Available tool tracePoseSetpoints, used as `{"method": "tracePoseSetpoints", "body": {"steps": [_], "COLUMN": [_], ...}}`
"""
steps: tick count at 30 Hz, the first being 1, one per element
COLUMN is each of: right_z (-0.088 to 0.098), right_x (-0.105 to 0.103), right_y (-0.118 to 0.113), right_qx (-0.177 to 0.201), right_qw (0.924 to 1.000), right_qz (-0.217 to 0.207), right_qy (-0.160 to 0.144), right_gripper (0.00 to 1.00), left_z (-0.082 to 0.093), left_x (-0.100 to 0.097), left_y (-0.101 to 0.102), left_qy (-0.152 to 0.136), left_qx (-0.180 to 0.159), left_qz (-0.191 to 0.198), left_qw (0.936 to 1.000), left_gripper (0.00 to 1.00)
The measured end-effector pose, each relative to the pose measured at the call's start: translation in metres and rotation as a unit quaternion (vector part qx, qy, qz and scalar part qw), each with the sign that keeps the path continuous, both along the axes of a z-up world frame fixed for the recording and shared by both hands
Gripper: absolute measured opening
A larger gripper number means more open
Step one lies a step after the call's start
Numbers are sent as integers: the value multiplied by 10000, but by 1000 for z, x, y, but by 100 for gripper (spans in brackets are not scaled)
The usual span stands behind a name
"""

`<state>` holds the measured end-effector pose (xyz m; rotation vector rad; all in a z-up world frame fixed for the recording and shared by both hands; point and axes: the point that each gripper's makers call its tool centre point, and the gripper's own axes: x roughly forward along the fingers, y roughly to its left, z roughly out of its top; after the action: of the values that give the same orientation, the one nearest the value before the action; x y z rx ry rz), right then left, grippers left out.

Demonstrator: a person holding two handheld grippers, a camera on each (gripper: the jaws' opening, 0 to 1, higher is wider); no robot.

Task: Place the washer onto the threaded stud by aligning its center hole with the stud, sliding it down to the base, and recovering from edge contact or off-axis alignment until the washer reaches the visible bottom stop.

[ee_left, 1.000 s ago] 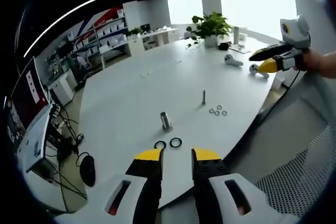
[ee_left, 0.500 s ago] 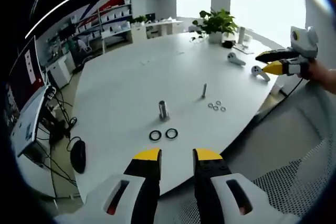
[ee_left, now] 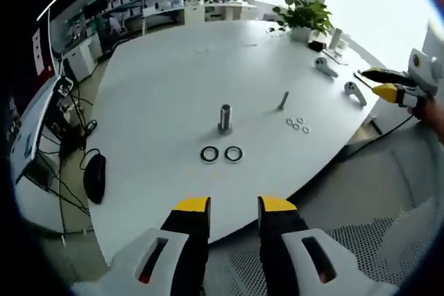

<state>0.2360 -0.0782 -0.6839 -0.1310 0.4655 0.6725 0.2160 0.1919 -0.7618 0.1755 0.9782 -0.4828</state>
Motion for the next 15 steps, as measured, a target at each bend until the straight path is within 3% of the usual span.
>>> {"method": "tracePoseSetpoints", "body": {"steps": [4,5,6,15], "right_z": [-1,-1,-1,-2], "right_x": [0,0,0,1], "right_y": [2,2,2,-3], "right_qx": [-125,-139,-143,-103], "right_qw": [9999,9999,9999,9999], "right_qz": [59,71,76,-63], "right_qy": [-51,-53,-51,-14], "right_gripper": [38,38,38,38], "left_z": [-12,-21,-26,-47], "left_x": [10,6,6,24], "left_y": [0,3,6,1], "left_qy": [36,291,357,559], "left_qx": [113,235,328,625], "left_qz": [-192,-260,-325,-729], "left_qw": [9997,9990,9983,9938], "left_gripper": [26,26,26,26]}}
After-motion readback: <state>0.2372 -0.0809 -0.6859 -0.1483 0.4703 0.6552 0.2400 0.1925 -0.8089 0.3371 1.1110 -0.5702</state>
